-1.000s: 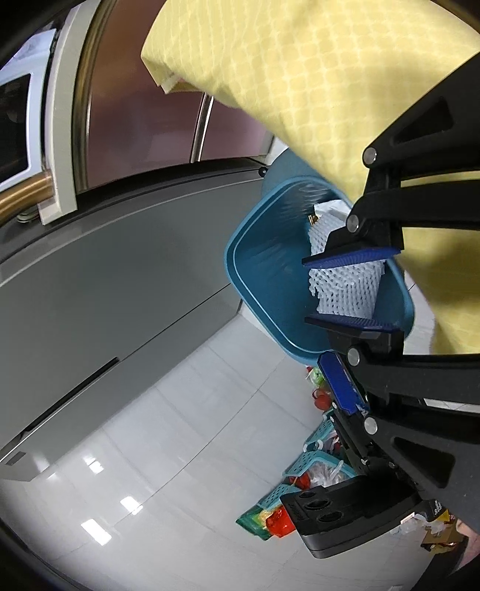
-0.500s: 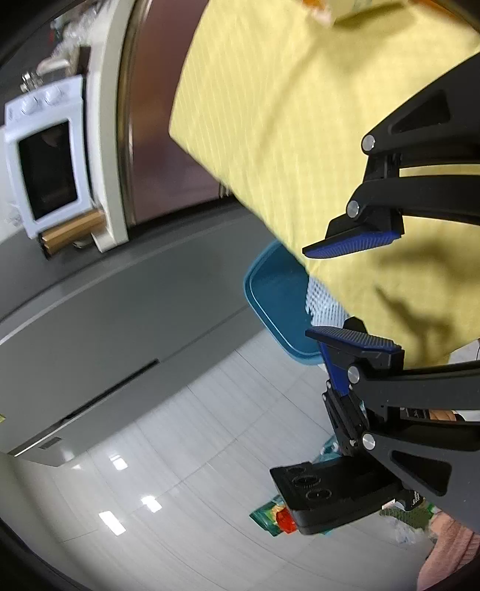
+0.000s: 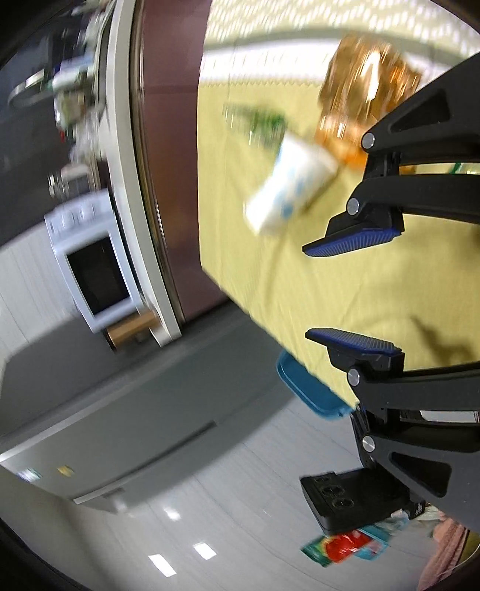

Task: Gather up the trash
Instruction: 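Move both open tools back over the table toward the wrappers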

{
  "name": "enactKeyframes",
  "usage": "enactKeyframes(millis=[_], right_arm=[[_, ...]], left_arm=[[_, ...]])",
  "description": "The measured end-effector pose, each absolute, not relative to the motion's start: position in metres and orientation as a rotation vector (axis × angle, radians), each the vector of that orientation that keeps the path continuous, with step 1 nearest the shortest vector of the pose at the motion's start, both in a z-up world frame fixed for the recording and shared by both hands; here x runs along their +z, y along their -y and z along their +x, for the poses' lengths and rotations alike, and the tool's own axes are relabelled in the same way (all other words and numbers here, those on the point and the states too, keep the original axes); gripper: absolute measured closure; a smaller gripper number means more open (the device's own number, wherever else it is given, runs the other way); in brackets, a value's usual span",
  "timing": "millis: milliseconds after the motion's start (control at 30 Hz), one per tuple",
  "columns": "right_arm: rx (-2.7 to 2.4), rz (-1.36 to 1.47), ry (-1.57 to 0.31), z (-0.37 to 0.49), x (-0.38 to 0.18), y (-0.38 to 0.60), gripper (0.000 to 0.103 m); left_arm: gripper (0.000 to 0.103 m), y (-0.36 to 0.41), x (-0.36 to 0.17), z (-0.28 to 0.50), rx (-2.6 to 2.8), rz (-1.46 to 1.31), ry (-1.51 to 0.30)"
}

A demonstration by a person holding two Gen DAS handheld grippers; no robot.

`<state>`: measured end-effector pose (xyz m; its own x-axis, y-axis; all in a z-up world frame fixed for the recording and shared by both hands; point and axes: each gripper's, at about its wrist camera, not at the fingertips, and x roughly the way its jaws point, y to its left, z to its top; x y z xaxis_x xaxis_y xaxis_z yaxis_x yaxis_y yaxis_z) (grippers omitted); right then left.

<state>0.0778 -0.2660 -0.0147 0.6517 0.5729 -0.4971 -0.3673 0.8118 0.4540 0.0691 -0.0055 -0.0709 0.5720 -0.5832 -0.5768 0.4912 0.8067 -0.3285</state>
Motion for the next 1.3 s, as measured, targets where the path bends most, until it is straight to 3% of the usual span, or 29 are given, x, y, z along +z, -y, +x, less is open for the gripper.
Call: enactKeyframes(millis=[767, 1167, 1300], right_arm=[[0.262, 0.492, -0.726, 0.065, -0.087, 0.388, 0.059], [0.271, 0.572, -0.764, 0.080, -0.104, 0.396, 0.051], [0.291, 0.575, -0.773, 0.084, -0.104, 0.392, 0.051]], left_arm=[[0.041, 0.129, -0.093, 0.060, -0.942, -0.087, -0.876], [0.043, 0.151, -0.105, 0.071, -0.946, -0.071, -0.923], [0.052, 0.158, -0.112, 0.076, -0.944, -0.068, -0.947]])
